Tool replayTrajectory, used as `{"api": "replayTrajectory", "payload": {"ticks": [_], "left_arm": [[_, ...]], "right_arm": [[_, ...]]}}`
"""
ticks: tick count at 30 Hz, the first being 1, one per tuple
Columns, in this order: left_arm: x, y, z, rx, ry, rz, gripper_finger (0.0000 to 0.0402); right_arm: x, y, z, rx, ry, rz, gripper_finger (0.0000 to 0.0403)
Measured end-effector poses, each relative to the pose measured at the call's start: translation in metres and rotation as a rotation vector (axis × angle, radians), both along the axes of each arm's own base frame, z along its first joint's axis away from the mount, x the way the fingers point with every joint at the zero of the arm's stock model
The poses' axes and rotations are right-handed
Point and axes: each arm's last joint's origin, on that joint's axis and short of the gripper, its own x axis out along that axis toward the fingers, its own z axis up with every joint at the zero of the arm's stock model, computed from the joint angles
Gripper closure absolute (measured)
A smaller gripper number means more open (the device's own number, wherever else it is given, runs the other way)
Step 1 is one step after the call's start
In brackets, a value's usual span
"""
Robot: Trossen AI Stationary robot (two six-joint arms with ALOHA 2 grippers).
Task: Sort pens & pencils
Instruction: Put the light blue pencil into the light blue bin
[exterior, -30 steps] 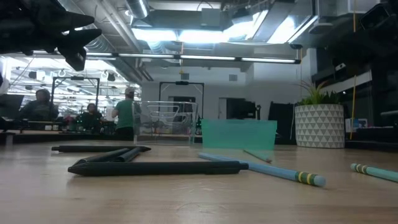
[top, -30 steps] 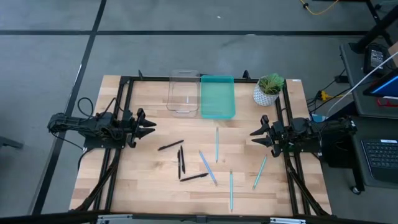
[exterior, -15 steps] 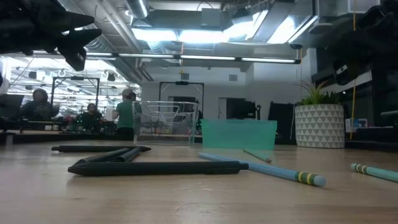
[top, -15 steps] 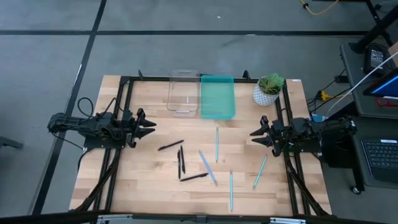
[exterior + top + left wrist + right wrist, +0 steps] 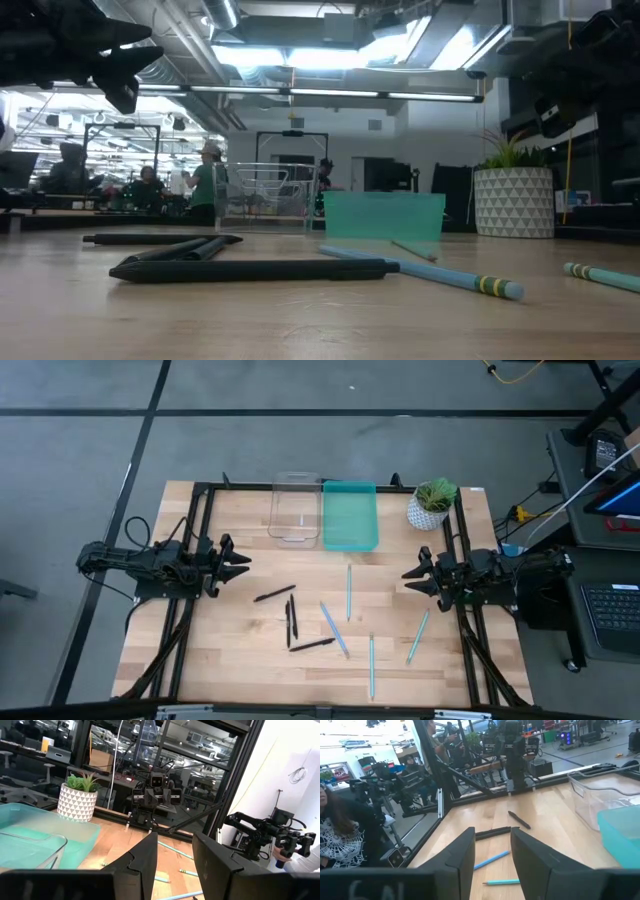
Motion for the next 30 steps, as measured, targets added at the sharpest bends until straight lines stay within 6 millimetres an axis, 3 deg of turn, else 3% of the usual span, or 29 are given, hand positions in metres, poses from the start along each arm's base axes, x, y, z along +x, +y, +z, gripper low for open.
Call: {"api": "replayTrajectory", "payload": {"ticks": [8, 19, 30], "left_arm": [[0.0, 0.0, 0.0, 0.0, 0.0, 0.0, 0.0283], [0.0, 0.0, -0.0001, 0.0, 0.0, 0.0, 0.0283], [0.0, 0.0006, 0.0001, -0.001, 0.0, 0.021, 0.0283]], "right_arm": [[0.0, 0.0001, -0.0001, -0.028, -0.004, 0.005, 0.0271], [0.0, 0.0002, -0.0002, -0.09, -0.015, 0.005, 0.0204], [0.0, 0.0003, -0.0002, -0.085, -0.013, 0.007, 0.0198]]}}
